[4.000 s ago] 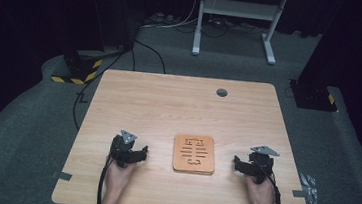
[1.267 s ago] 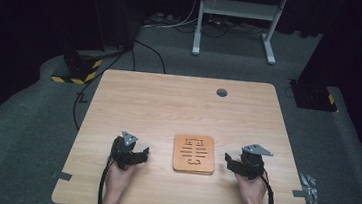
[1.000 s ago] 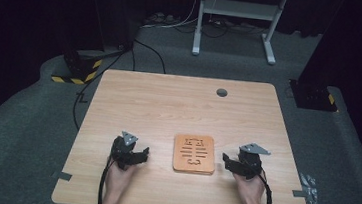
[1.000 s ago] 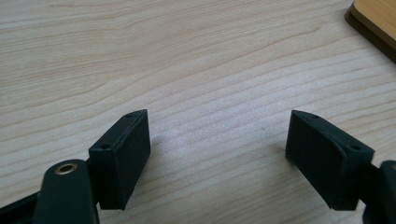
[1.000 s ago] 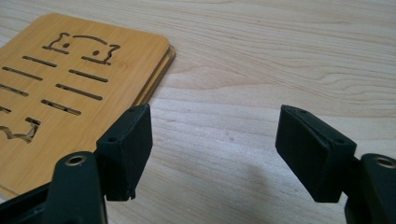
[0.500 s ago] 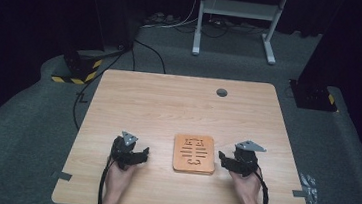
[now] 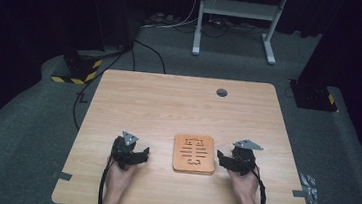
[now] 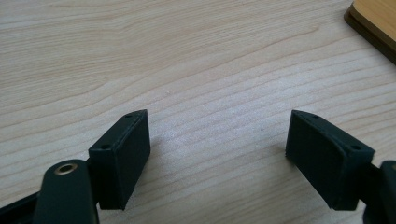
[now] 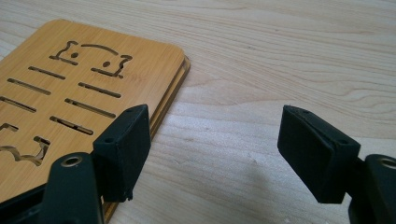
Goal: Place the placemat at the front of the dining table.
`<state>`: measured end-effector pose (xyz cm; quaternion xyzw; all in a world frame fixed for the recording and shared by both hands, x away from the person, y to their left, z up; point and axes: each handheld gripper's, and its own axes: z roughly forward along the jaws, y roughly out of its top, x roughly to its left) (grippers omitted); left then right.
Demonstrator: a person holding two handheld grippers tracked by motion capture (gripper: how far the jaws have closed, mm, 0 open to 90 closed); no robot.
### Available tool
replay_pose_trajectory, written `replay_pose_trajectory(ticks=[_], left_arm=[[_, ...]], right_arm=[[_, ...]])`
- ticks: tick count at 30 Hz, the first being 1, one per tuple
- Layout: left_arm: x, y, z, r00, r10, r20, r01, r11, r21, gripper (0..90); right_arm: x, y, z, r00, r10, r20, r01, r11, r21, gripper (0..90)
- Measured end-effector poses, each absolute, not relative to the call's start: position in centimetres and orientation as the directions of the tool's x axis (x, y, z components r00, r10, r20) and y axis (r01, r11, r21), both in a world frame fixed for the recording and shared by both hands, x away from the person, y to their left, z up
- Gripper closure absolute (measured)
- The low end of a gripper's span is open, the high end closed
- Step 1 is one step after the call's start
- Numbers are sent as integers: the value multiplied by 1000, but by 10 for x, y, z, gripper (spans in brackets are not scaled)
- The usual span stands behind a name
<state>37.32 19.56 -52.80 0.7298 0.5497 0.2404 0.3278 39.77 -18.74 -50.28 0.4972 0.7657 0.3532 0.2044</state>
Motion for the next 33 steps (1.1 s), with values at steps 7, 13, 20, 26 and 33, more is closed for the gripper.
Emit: replay_pose_trajectory(ticks=[7, 13, 20, 26, 33], left_arm=[[373, 196, -528, 280, 960, -9, 645, -182, 742, 220], [373, 196, -528, 280, 960, -9, 645, -181, 742, 220], [373, 196, -528, 281, 960, -9, 645, -181, 742, 220], [373, 196, -528, 280, 960, -9, 645, -181, 742, 220], [373, 196, -528, 280, 960, -9, 645, -181, 742, 220]], right_arm=[[401, -182, -504, -427, 904, 31, 624, 270, 733, 252], [405, -174, -502, -440, 898, 11, 618, 294, 730, 254], [408, -170, -503, -439, 899, 11, 628, 298, 718, 257], [412, -168, -507, -432, 902, -12, 633, 313, 708, 266], [411, -167, -507, -431, 902, -5, 645, 312, 698, 276]])
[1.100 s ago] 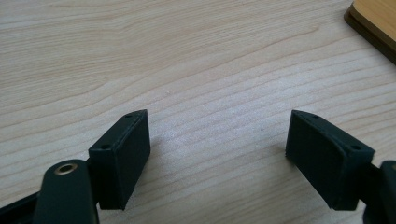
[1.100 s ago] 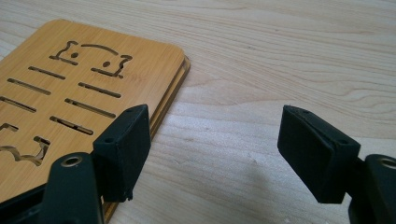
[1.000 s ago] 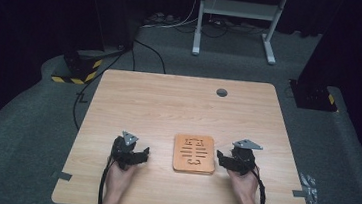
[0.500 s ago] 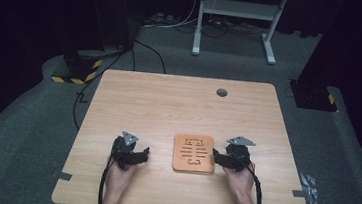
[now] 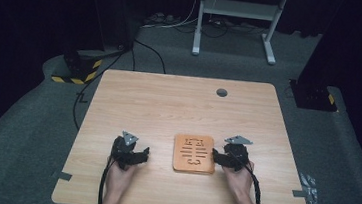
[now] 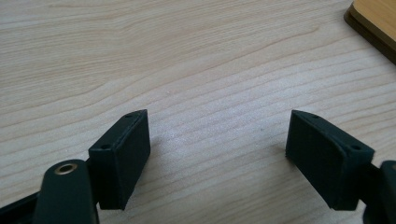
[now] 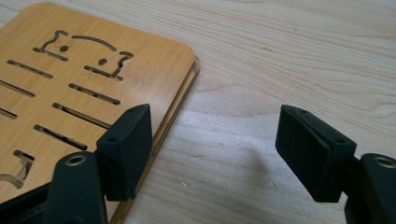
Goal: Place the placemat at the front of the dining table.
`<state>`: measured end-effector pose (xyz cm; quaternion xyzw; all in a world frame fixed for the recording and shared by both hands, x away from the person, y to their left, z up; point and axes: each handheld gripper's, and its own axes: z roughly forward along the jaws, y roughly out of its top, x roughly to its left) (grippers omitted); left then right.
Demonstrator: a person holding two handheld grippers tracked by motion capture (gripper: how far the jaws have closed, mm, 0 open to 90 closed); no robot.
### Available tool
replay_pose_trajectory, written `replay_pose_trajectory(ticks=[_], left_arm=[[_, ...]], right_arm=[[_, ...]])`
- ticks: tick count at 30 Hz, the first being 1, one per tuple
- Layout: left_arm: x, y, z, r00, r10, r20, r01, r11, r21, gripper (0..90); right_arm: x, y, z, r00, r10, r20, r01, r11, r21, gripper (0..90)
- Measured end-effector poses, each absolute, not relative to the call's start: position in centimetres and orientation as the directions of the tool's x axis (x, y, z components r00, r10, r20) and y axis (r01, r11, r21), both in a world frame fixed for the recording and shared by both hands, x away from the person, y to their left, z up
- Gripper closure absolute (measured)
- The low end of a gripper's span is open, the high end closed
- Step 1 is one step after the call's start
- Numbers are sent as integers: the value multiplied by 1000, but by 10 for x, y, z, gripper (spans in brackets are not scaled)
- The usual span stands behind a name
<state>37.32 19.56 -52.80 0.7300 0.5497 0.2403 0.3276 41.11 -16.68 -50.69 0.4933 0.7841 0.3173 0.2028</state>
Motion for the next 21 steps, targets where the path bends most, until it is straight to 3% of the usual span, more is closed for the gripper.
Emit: replay_pose_trajectory(ticks=[21], left_arm=[[373, 196, -528, 280, 960, -9, 645, -181, 742, 220]], right_arm=[[410, -163, -509, -442, 897, -16, 641, 328, 694, 289]])
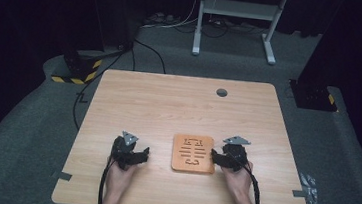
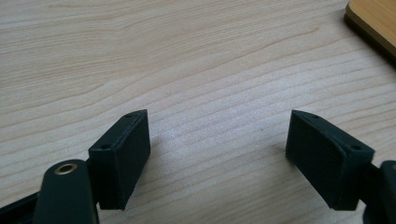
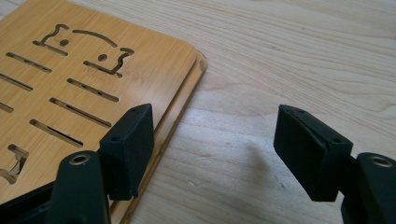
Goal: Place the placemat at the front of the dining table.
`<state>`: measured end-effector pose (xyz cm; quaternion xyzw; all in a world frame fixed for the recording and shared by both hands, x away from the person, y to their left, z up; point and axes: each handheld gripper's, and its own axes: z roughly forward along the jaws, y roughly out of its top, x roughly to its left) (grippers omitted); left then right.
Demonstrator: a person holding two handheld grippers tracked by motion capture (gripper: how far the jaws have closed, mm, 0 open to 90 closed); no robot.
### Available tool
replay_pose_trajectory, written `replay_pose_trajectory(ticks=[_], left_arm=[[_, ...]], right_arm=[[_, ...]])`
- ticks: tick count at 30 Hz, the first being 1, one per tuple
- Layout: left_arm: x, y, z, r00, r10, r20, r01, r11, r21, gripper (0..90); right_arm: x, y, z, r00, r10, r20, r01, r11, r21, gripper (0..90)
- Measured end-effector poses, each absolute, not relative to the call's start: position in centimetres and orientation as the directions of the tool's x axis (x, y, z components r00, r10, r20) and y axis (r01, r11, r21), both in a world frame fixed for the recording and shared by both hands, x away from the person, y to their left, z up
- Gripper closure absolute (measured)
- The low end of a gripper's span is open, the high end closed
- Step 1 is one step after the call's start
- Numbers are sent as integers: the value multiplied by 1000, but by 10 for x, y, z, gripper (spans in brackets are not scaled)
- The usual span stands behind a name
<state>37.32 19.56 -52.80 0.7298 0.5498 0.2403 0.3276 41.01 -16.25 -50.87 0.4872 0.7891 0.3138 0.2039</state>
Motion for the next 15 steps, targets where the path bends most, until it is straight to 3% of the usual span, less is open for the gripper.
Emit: replay_pose_trajectory(ticks=[13, 15], left_arm=[[373, 195, -528, 279, 960, -12, 645, -178, 744, 222], [371, 193, -528, 300, 954, 3, 630, -201, 750, 275]], right_arm=[[406, -156, -509, -461, 887, -18, 633, 343, 694, 288], [406, -155, -509, -469, 883, -21, 623, 347, 701, 290]])
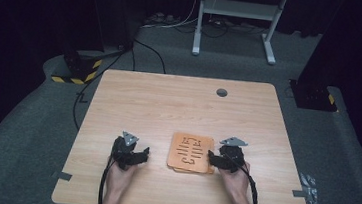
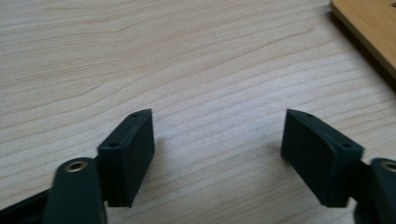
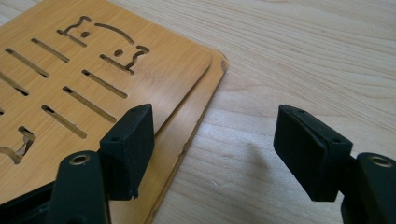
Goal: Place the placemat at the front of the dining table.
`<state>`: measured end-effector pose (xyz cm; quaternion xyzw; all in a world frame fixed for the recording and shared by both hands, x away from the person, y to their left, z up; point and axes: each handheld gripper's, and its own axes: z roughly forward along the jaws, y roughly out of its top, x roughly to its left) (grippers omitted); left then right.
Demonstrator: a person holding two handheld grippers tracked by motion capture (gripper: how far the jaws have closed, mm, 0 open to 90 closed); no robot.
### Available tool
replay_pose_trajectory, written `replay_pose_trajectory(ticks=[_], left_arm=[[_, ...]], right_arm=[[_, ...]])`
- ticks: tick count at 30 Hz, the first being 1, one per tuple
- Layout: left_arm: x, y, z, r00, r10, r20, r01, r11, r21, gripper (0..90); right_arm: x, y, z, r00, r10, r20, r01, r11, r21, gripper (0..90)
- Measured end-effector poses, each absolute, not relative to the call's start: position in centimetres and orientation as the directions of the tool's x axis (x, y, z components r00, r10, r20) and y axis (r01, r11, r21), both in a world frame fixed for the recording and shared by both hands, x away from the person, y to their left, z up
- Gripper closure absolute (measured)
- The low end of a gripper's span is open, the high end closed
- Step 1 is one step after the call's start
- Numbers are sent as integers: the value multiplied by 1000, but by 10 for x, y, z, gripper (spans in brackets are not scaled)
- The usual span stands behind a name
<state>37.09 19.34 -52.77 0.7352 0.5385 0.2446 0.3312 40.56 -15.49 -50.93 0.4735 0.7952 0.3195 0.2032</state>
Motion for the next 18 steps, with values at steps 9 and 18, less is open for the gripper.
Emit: replay_pose_trajectory(ticks=[9, 18], left_arm=[[365, 192, -523, 362, 932, -11, 570, -213, 794, 290], [357, 177, -521, 439, 892, -107, 576, -188, 796, 293]], right_arm=[[402, -151, -511, -480, 877, -14, 617, 349, 705, 291], [401, -154, -509, -473, 881, 9, 606, 317, 730, 289]])
